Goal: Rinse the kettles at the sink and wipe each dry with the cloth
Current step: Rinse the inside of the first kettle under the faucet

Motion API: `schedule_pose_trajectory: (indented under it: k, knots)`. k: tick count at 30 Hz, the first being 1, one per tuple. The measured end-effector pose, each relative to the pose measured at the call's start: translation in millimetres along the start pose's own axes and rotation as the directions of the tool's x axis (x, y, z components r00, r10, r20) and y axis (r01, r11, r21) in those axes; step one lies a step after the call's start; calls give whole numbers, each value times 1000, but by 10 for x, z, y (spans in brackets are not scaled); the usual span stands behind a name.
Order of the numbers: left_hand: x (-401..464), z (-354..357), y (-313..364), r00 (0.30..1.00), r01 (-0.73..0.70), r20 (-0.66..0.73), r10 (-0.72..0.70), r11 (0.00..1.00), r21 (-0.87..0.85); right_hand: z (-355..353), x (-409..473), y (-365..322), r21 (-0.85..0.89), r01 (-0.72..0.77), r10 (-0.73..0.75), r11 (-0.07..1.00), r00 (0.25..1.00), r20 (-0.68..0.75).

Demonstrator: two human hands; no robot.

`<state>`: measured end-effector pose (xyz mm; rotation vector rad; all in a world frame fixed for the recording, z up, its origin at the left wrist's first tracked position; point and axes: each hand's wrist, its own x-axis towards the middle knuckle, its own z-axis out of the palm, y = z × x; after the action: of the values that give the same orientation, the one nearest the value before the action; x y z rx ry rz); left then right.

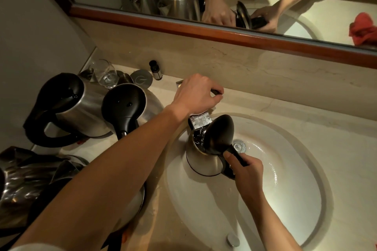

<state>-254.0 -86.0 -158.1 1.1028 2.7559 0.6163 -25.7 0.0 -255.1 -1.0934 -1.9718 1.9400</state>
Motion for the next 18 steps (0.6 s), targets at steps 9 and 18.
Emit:
schedule_pose_trajectory:
  k: [9,18]
  knots:
    - [-7,-4,13,1000,-8,-9,8,1000,5,11,-10,-38,17,-26,25,1000,1000,14]
    - [-5,-13,18,1000,-4,-8,4,1000,8,12,-18,-35,2,-5,5,1000,1000,-3]
